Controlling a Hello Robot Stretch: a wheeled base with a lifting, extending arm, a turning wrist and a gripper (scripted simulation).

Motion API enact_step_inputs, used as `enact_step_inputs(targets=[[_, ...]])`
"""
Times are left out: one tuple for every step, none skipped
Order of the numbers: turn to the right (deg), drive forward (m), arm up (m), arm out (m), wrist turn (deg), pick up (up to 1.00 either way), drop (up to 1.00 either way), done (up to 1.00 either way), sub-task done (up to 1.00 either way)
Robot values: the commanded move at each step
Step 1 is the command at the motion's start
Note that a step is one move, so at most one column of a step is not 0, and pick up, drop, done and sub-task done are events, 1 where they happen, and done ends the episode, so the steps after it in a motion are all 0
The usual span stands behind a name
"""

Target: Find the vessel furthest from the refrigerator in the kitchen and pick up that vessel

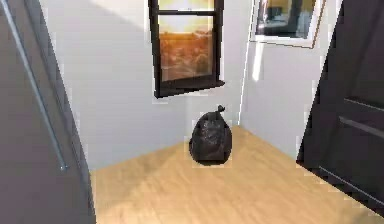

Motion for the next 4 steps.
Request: enact_step_inputs(targets=[[-30.0,0.0,0.0,0.0,0.0,0.0,0.0,0.0,0.0],[0.0,0.45,0.0,0.0,0.0,0.0,0.0,0.0,0.0],[45.0,0.0,0.0,0.0,0.0,0.0,0.0,0.0,0.0],[45.0,0.0,0.0,0.0,0.0,0.0,0.0,0.0,0.0]])
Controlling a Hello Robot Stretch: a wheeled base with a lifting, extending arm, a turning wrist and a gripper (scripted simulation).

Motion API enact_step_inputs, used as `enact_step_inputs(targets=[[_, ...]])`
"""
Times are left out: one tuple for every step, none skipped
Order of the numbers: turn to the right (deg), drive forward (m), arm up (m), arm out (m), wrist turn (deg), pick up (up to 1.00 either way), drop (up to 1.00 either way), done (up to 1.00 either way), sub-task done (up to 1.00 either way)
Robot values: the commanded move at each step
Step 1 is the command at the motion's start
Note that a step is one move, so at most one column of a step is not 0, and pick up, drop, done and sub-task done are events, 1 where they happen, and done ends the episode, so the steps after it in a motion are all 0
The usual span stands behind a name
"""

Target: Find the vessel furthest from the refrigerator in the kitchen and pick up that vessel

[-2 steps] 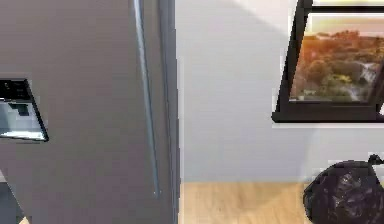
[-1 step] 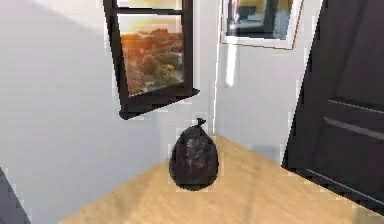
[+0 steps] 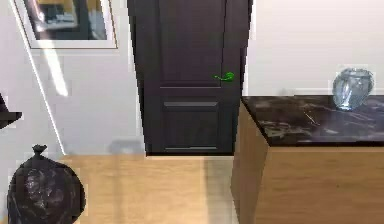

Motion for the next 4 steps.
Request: enact_step_inputs(targets=[[45.0,0.0,0.0,0.0,0.0,0.0,0.0,0.0,0.0],[18.0,0.0,0.0,0.0,0.0,0.0,0.0,0.0,0.0],[0.0,0.65,0.0,0.0,0.0,0.0,0.0,0.0,0.0],[30.0,0.0,0.0,0.0,0.0,0.0,0.0,0.0,0.0]])
